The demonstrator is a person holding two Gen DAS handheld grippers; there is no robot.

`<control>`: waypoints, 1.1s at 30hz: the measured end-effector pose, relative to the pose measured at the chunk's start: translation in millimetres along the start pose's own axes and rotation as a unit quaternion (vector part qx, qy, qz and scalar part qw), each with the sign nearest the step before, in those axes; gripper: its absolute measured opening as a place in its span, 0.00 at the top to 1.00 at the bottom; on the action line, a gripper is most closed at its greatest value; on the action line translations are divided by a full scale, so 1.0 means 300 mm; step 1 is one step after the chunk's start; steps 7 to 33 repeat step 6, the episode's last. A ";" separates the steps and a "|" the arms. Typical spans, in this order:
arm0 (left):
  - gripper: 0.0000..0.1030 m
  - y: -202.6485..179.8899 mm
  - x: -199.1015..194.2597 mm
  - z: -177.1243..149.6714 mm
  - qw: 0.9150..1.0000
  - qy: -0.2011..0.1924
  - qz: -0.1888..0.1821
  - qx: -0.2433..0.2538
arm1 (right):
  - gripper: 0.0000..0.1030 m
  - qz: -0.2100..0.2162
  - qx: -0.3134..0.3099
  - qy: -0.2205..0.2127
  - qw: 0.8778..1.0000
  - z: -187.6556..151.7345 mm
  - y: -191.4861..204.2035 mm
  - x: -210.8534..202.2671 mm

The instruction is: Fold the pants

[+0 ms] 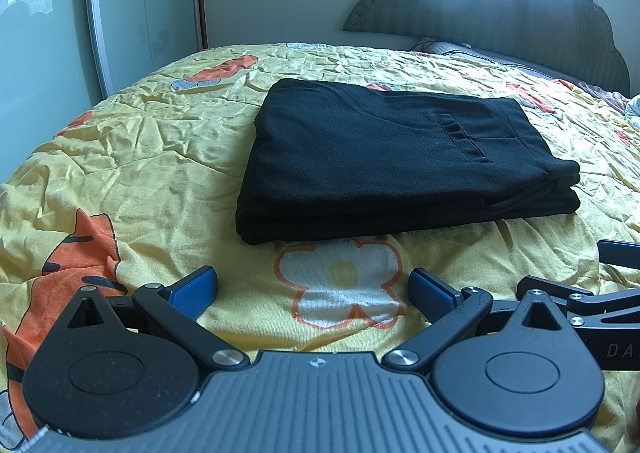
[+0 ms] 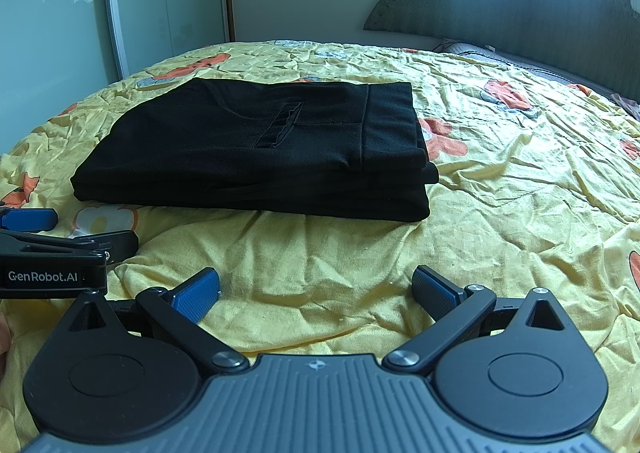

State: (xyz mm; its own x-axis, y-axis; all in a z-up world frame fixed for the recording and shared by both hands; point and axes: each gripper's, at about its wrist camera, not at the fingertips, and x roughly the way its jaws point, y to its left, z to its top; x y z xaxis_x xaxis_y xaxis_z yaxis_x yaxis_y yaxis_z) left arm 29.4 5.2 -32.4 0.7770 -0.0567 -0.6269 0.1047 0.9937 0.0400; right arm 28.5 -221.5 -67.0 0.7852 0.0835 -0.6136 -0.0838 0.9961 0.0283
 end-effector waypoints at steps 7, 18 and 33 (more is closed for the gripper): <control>0.00 0.021 -0.019 0.015 1.000 0.006 -0.006 0.003 | 0.00 0.029 -0.003 -0.001 1.000 0.018 -0.011 -0.018; 0.00 0.021 -0.019 0.015 1.000 0.006 -0.006 0.003 | 0.00 0.029 -0.003 -0.001 1.000 0.018 -0.011 -0.018; 0.00 0.021 -0.019 0.015 1.000 0.006 -0.006 0.003 | 0.00 0.029 -0.003 -0.001 1.000 0.018 -0.011 -0.018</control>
